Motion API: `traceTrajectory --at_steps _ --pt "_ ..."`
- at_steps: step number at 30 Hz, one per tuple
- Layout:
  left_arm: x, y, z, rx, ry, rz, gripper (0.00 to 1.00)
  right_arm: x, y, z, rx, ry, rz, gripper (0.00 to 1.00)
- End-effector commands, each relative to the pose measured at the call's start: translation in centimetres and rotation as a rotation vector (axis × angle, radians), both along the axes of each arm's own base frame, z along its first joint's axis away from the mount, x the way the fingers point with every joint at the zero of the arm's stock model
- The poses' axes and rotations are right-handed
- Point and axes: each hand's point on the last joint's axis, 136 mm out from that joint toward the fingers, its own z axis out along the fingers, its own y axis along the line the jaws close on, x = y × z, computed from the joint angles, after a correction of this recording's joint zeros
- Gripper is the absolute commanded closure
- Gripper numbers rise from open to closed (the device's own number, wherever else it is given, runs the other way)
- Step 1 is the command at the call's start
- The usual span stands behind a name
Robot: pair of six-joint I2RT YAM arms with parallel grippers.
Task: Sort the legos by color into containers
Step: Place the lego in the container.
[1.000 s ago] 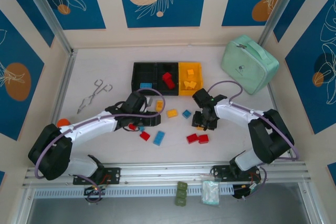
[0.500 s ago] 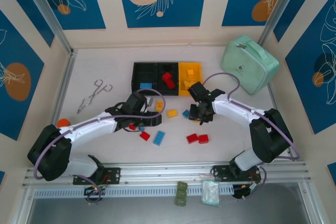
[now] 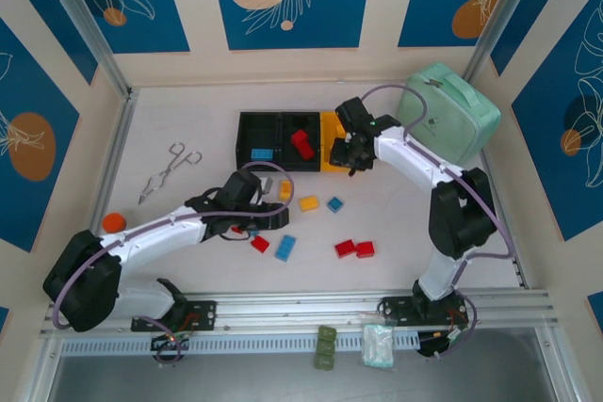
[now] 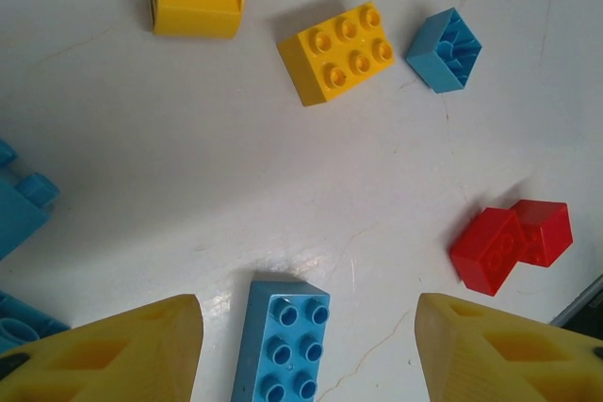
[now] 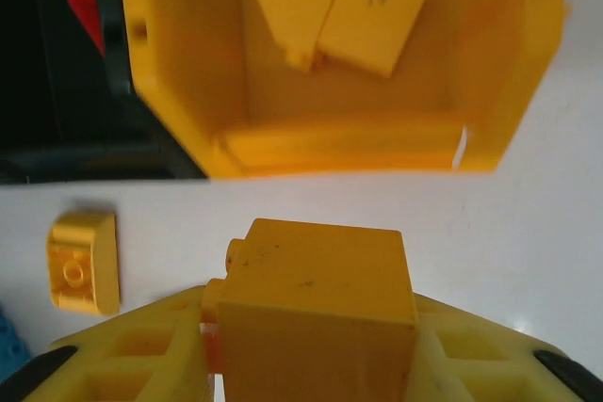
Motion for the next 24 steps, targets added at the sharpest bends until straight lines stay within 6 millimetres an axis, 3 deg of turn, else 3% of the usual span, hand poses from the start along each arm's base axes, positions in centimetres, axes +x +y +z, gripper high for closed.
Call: traceTrajectory --at_steps 1,11,19,24 --pt "-0.5 0.3 0.4 0.001 -0.010 0.009 0.39 2.2 -0.1 0.3 -0.003 0.007 0.012 0.57" --pt "-1.1 1.4 0.2 0.010 -0.009 0.044 0.39 8.3 -0.6 -1.1 -0.012 0.027 -0.032 0.54" --pt "-1.4 1.9 0.1 0.021 -0.007 0.055 0.39 10.2 -0.6 -2.7 -0.036 0.053 -0.048 0.51" --pt "-1.4 2.2 0.1 0.026 -0.012 0.062 0.39 10.5 -0.6 -3.1 -0.053 0.057 -0.050 0.43"
